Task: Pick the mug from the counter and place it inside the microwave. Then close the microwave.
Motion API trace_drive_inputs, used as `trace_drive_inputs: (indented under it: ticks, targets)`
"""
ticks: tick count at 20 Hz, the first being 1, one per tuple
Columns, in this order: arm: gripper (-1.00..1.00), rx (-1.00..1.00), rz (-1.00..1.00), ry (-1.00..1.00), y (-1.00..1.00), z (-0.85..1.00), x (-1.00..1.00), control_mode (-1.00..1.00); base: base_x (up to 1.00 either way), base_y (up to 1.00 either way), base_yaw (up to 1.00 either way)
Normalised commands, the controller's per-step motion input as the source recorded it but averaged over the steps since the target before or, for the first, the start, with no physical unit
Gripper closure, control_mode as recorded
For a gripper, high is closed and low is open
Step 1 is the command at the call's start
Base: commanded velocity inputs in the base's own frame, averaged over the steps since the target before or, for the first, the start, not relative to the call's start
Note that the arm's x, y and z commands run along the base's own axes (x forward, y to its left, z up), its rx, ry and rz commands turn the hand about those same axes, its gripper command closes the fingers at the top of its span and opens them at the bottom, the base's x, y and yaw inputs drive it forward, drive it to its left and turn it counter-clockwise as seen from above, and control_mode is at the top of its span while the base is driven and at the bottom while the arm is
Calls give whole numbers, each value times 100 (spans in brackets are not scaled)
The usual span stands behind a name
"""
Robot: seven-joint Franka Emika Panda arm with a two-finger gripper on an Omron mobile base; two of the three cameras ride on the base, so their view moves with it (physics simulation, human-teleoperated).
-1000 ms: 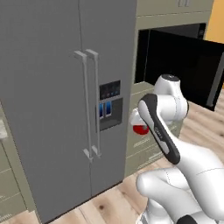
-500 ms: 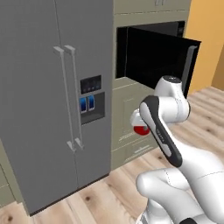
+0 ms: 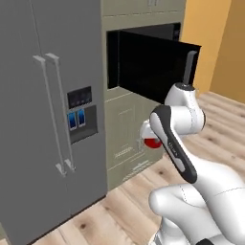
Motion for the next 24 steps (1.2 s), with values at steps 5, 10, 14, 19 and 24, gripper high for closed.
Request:
trace_drive_inputs:
  ticks: [5, 10, 14, 19, 24]
  targets:
    - [100, 0, 0, 0, 0, 0, 0, 100, 0, -88, -50]
    - [100, 0, 0, 0, 0, 0, 0, 100, 0, -52, -66]
    - [100, 0, 0, 0, 0, 0, 0, 100, 0, -49, -67]
    - [100, 0, 0, 0, 0, 0, 0, 100, 50, -29, -33]
    - [100, 0, 0, 0, 0, 0, 0, 100, 99, -1, 0]
